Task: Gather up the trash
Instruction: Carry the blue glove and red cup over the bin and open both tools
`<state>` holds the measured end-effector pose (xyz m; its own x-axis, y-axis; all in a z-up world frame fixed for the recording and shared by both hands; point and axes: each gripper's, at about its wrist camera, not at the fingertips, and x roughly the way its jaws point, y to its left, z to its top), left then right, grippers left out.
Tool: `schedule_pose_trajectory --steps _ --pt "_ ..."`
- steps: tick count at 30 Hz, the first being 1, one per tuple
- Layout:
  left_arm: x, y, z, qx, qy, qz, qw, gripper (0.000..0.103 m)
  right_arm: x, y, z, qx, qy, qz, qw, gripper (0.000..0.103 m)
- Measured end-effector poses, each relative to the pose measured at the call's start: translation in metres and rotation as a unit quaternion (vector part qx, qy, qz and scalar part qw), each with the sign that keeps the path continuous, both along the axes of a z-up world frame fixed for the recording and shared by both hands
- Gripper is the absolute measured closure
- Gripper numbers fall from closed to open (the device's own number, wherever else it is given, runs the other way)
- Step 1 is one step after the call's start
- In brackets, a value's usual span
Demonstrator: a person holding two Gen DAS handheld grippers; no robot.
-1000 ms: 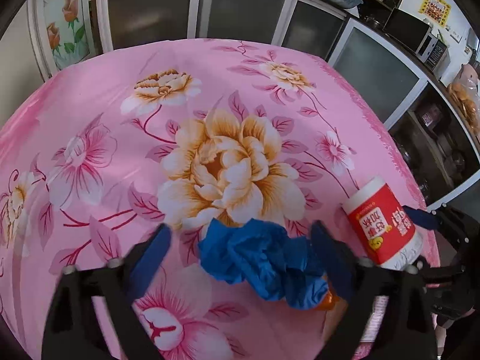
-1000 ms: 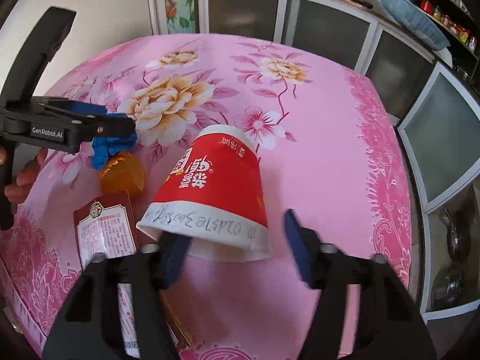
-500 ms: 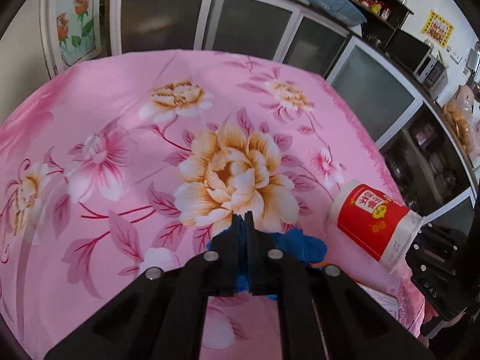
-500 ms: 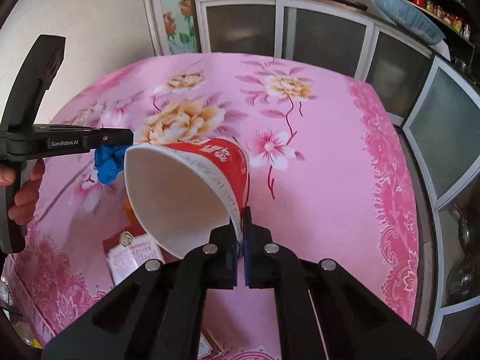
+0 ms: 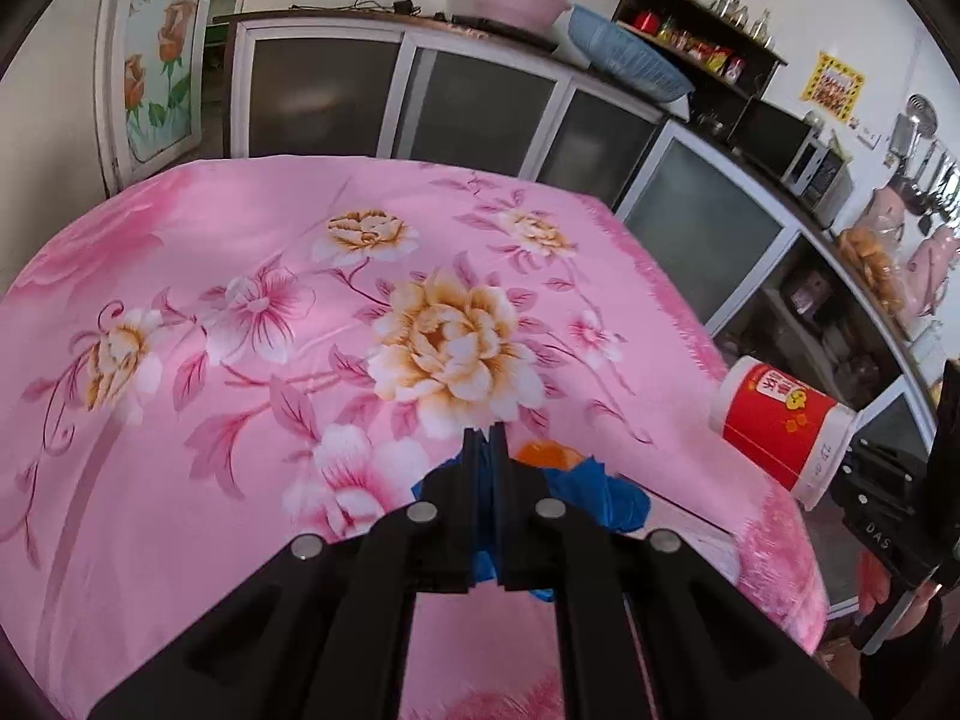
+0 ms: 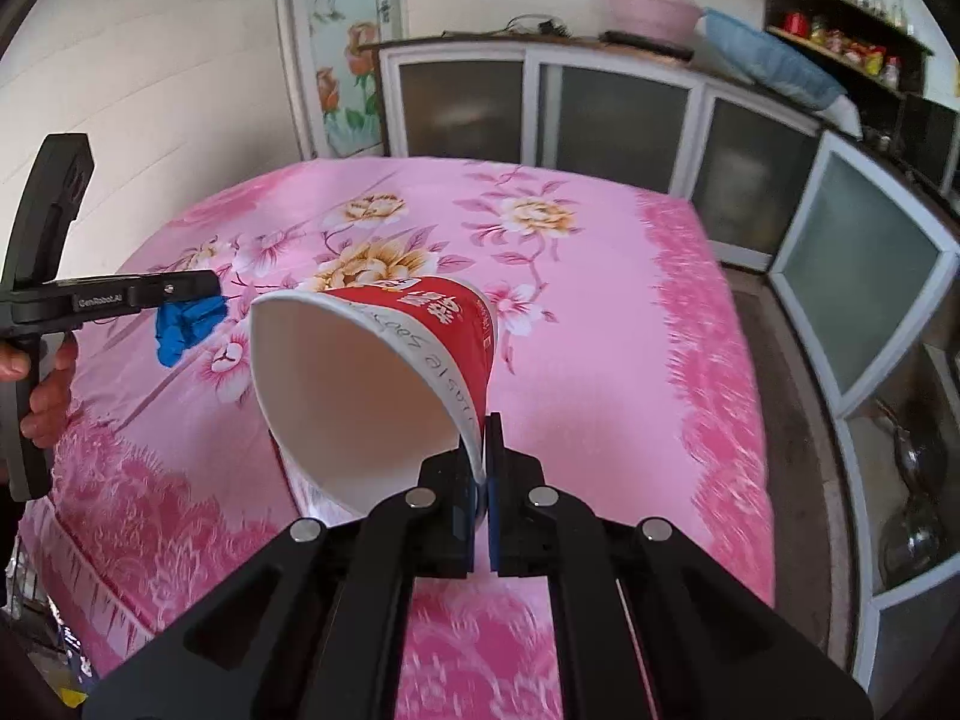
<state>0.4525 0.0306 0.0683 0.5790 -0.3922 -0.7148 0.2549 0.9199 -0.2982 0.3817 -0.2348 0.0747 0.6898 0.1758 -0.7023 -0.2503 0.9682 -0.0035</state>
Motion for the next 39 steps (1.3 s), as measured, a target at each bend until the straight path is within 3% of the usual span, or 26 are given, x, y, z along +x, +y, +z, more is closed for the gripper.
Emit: schedule_pose_trajectory --steps 12,21,25,33,39 --pt "-0.094 -0.031 0.027 -0.028 -0.044 -0.028 0.9983 0.100 -0.132 -0.049 0.025 0.000 -0.074 -0.077 0.994 0.101" --pt "-0.169 -0.133 0.028 -0.034 -0.076 -0.133 0.9876 0.100 -0.235 -0.114 0.023 -0.012 -0.108 -0.165 0.980 0.101" --pt "-0.200 -0.190 0.022 -0.037 -0.083 -0.194 0.9767 0.100 -0.290 -0.156 0.009 -0.021 -0.102 -0.227 0.968 0.101" --pt "-0.259 -0.322 -0.024 -0.036 -0.052 -0.333 0.9408 0.100 -0.375 -0.219 -0.041 -0.041 -0.052 -0.326 0.943 0.101" --pt "-0.297 -0.397 -0.059 -0.015 -0.027 -0.398 0.9167 0.100 -0.416 -0.254 -0.080 -0.033 -0.017 -0.375 0.926 0.101"
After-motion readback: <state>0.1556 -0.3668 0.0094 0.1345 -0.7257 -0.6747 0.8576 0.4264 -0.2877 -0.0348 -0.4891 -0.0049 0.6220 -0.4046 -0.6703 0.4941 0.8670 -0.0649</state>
